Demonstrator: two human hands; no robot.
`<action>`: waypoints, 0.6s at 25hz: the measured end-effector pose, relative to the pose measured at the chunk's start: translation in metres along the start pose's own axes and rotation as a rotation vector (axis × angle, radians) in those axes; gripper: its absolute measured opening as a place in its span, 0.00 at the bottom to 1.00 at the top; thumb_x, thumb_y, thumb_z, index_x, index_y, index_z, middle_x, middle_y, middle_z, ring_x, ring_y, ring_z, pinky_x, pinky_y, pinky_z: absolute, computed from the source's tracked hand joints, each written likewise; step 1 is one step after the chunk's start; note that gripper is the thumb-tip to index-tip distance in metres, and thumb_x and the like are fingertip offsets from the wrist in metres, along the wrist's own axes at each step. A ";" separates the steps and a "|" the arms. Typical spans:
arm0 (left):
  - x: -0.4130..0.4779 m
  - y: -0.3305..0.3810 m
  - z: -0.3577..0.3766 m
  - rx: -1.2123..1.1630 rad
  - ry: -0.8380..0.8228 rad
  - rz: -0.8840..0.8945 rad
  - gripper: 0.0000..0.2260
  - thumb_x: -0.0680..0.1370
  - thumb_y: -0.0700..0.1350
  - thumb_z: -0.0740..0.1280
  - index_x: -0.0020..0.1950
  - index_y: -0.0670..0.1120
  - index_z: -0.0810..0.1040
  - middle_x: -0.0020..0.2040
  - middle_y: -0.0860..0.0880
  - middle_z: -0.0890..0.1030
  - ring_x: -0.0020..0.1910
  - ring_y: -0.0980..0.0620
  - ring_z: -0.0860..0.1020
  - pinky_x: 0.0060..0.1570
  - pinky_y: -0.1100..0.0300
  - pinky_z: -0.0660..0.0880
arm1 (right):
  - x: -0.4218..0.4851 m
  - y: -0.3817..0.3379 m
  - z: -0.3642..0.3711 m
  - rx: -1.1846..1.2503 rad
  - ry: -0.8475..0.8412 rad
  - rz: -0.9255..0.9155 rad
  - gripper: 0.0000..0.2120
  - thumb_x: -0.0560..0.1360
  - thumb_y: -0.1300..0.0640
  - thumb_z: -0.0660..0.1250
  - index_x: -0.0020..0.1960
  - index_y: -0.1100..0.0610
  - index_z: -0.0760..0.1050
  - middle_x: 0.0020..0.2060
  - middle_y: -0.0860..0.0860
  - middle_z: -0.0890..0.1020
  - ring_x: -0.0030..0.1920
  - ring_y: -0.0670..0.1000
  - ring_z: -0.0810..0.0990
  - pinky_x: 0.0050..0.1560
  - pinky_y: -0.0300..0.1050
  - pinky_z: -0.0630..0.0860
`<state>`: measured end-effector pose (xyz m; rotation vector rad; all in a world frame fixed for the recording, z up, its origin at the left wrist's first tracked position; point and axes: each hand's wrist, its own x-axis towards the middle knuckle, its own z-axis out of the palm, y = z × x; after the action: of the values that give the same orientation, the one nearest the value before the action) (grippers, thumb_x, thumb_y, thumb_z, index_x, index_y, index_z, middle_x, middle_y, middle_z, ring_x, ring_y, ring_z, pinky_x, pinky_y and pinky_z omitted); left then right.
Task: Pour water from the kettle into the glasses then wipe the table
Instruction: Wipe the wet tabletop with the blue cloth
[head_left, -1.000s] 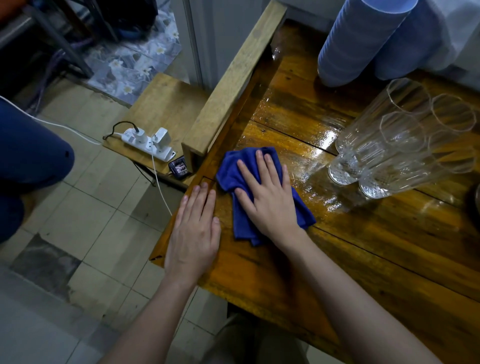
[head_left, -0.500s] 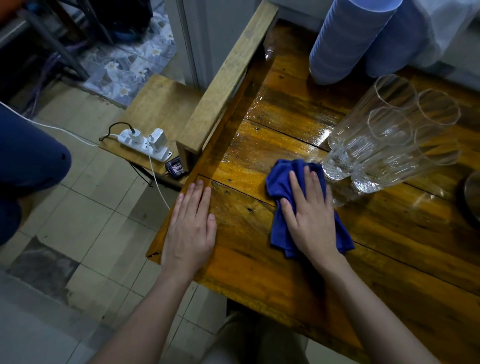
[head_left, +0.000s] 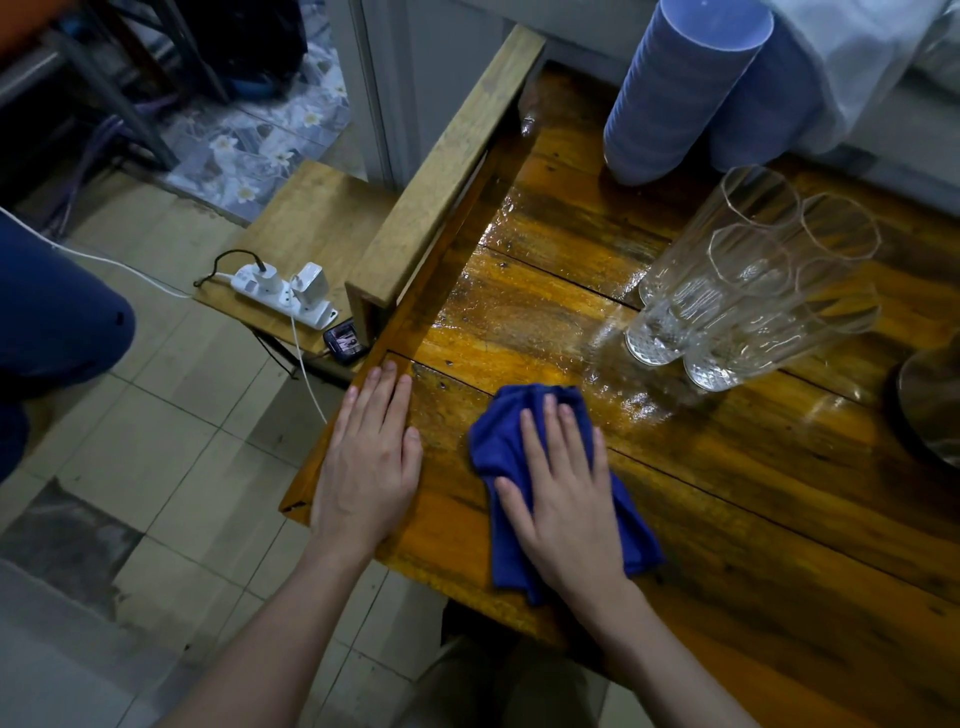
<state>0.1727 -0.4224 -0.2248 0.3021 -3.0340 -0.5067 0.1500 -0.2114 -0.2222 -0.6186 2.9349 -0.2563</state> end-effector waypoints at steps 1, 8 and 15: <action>0.000 0.000 0.000 0.001 0.001 0.002 0.25 0.81 0.49 0.50 0.78 0.44 0.59 0.78 0.45 0.59 0.78 0.50 0.56 0.77 0.50 0.53 | 0.004 -0.010 0.002 0.000 -0.017 -0.070 0.33 0.81 0.37 0.45 0.80 0.53 0.49 0.80 0.53 0.49 0.80 0.52 0.45 0.78 0.58 0.47; 0.001 -0.001 0.000 -0.028 0.008 0.012 0.24 0.81 0.48 0.52 0.78 0.43 0.59 0.78 0.45 0.61 0.78 0.50 0.57 0.77 0.50 0.54 | 0.088 -0.031 0.004 0.020 -0.023 -0.234 0.30 0.81 0.40 0.47 0.80 0.50 0.52 0.80 0.53 0.52 0.80 0.52 0.47 0.78 0.58 0.45; 0.001 -0.002 0.001 -0.003 0.036 0.031 0.24 0.82 0.48 0.52 0.77 0.43 0.61 0.78 0.44 0.61 0.78 0.49 0.57 0.77 0.50 0.53 | 0.088 -0.010 0.001 0.058 0.054 -0.054 0.30 0.81 0.41 0.47 0.80 0.51 0.52 0.80 0.53 0.52 0.80 0.51 0.48 0.78 0.56 0.46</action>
<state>0.1723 -0.4240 -0.2268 0.2602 -2.9979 -0.4978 0.0742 -0.2567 -0.2298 -0.6937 2.9532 -0.3675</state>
